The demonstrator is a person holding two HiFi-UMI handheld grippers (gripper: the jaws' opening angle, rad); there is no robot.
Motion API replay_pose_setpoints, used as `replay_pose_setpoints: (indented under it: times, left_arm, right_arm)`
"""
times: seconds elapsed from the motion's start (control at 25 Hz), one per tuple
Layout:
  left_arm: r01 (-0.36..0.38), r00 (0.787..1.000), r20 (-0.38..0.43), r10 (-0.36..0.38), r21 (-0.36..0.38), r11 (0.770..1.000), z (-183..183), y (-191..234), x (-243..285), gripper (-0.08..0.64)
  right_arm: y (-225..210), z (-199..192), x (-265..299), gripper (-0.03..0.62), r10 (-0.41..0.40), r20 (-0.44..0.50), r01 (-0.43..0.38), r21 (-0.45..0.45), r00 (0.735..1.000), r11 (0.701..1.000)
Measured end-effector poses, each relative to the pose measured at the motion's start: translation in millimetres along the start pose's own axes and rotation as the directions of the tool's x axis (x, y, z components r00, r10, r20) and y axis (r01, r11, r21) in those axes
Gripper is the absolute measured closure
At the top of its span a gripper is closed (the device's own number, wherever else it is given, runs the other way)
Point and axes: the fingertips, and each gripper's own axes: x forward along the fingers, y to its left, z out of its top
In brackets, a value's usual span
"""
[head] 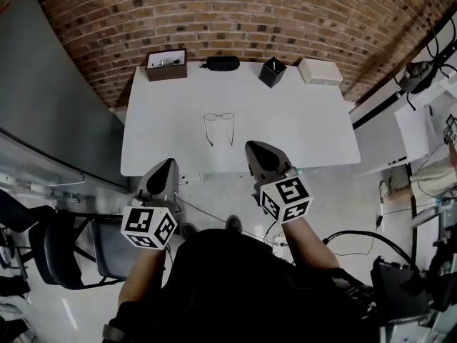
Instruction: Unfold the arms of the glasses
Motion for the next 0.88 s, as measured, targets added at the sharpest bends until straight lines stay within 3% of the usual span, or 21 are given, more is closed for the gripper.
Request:
replay_pose_setpoints:
  times: [0.12,0.88]
  left_arm:
    - [0.028,1.000,0.009,-0.029,0.034,0.999,3,-8,-3,0.549]
    - [0.042,0.999,0.016,-0.043,0.063,0.997,4,-23,-6,0.549]
  right_arm:
    - [7,7,-1,0.583,0.002,0.014,-0.002,-0.006,1.000,1.000]
    - [-2,12,-16,0.583,-0.042,0.042,0.042,-0.004,0.998,0.999]
